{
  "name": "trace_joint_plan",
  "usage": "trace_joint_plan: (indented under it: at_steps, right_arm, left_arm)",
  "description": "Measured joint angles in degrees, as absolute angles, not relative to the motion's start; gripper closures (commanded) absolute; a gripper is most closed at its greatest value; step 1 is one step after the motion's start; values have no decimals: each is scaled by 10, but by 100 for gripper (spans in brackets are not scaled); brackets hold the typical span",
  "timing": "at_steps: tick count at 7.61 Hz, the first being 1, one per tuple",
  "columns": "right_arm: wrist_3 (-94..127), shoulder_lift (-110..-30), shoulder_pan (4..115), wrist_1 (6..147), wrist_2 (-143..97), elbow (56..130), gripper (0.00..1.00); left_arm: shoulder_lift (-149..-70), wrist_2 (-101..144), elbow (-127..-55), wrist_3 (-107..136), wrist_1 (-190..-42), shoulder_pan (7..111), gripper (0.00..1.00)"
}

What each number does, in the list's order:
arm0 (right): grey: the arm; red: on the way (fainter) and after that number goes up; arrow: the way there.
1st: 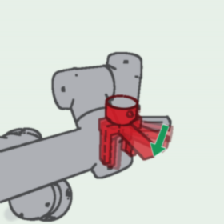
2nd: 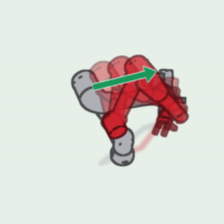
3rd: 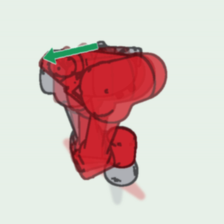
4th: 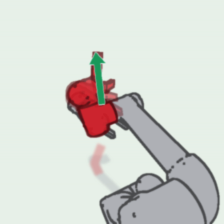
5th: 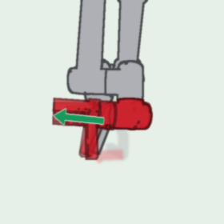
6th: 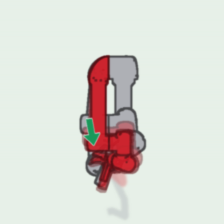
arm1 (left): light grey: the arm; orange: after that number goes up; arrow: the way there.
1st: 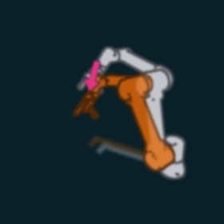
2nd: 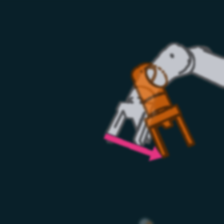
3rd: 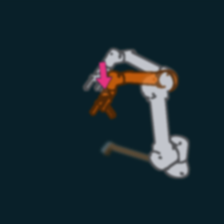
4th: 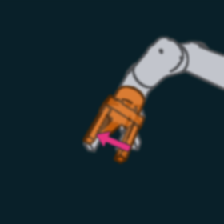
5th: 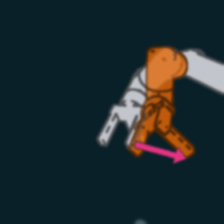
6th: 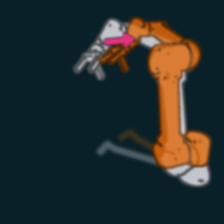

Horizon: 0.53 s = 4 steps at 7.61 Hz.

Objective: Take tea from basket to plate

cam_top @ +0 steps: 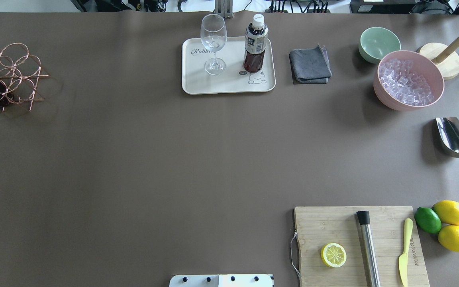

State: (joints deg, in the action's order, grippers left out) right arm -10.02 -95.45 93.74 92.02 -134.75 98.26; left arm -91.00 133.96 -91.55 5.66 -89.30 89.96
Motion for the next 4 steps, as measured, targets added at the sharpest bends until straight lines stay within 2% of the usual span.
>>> trace_joint_plan:
  at_steps: [4]
  right_arm:
    - [-100, -954, 939, 920, -1347, 983, 0]
  left_arm:
    - [-911, 1339, -917, 56, -894, 896, 2]
